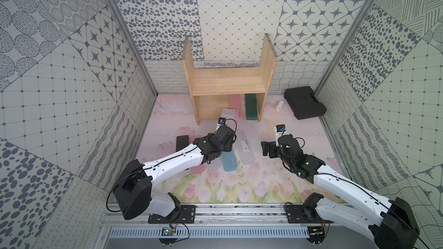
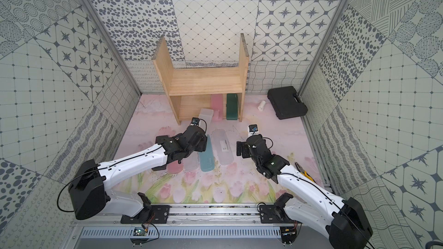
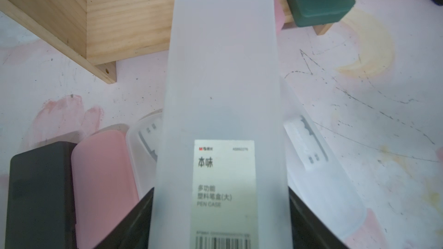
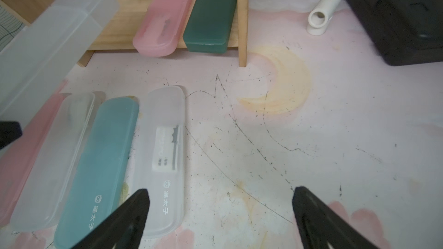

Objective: Remove the pencil cases from the shelf
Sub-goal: Pick up the pencil case from the shelf, then place the pencil case at the center of the board.

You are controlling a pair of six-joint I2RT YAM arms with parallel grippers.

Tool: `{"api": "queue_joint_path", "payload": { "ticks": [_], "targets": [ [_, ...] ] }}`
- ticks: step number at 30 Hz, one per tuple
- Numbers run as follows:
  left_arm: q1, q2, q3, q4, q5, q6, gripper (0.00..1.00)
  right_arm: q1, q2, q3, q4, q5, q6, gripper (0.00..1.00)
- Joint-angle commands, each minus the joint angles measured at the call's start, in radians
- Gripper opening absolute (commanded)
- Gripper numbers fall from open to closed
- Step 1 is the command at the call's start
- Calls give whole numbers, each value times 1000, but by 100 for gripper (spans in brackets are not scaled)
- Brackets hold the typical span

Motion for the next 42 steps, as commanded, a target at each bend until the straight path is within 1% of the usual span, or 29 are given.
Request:
{"api": "queue_joint_path", "payload": {
  "ticks": [1, 5, 8, 14, 17, 23, 30, 36, 42],
  "targets": [
    [-132, -16, -7, -72, -123, -159, 66, -3, -60, -15, -17, 115, 28, 98],
    [-241, 46, 16, -74, -177, -268, 66, -3, -147, -13, -66, 195, 66, 98],
    [-309, 116, 54, -56, -229, -322, 66, -3, -216, -15, -96, 252, 91, 98],
    [-387, 270, 176, -42, -305, -395, 66, -5, -320, -14, -148, 338, 119, 98],
    [-401, 332, 229, -31, -311, -431, 66, -4, -360, -14, -164, 362, 121, 98],
    [-434, 451, 322, -5, -319, -465, 66, -4, -427, -14, -179, 389, 110, 98],
    [-446, 613, 454, 1, -299, -504, 67, -5, -473, -13, -206, 422, 107, 98],
    [-446, 709, 517, 38, -292, -538, 66, -4, -518, -27, -211, 444, 105, 98],
    [-449, 776, 551, 51, -282, -578, 67, -5, -497, -24, -210, 437, 102, 98]
  ]
}}
